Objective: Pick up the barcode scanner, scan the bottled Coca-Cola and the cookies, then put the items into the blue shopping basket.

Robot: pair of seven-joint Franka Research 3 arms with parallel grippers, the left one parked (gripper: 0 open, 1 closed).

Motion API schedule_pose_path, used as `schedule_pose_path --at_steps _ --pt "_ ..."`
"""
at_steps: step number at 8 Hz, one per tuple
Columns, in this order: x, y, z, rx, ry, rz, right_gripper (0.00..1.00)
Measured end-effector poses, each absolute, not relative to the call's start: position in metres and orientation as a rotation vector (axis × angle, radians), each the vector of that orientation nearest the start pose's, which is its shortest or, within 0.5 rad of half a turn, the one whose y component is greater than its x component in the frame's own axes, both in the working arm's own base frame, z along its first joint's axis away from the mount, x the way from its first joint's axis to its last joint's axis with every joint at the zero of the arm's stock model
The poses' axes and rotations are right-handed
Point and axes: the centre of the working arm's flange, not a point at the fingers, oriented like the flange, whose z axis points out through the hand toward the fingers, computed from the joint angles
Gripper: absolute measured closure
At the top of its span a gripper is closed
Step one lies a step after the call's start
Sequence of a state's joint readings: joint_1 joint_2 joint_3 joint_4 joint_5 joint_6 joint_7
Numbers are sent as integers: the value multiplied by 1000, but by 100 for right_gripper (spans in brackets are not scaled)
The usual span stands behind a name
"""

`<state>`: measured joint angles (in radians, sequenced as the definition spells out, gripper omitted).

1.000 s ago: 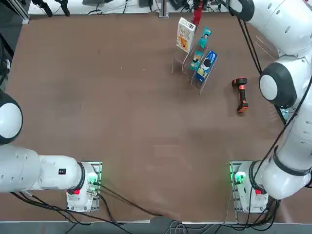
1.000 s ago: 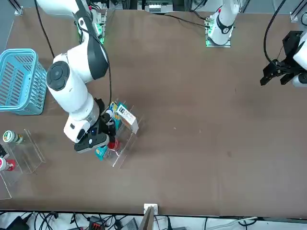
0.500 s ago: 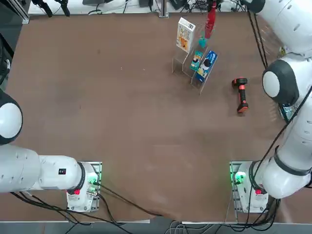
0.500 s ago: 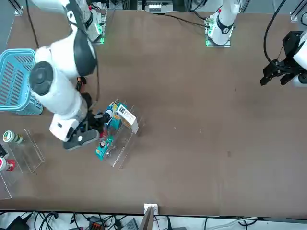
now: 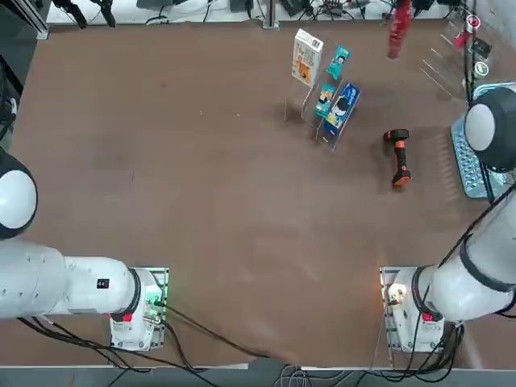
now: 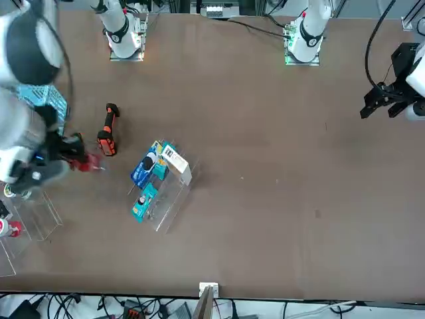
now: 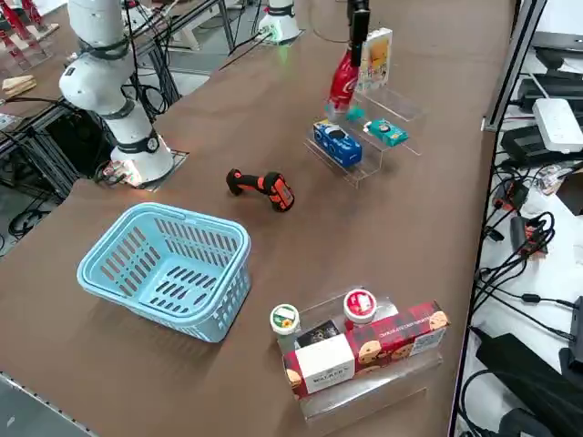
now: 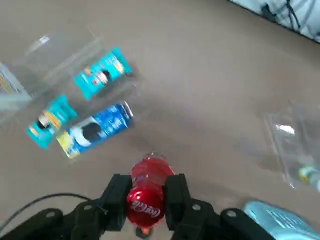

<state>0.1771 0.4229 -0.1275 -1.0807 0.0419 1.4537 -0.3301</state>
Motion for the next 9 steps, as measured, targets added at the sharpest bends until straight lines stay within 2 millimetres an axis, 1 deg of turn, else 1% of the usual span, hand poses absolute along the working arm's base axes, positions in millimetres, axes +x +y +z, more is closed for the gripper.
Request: schedule_pose_path --at_steps 1,2,3,4,6,8,9 --pt "649 15 593 -3085 -625 101 60" --pt "630 -33 594 -3085 -634 134 60" --pt "608 -79 592 -3073 -654 142 60" --pt "583 -122 585 -3063 -685 112 60" --pt "520 -201 566 -3051 -737 42 60" --pt "466 -264 540 -3048 -806 -14 60" --pt "444 -297 520 -3057 -842 -42 60"
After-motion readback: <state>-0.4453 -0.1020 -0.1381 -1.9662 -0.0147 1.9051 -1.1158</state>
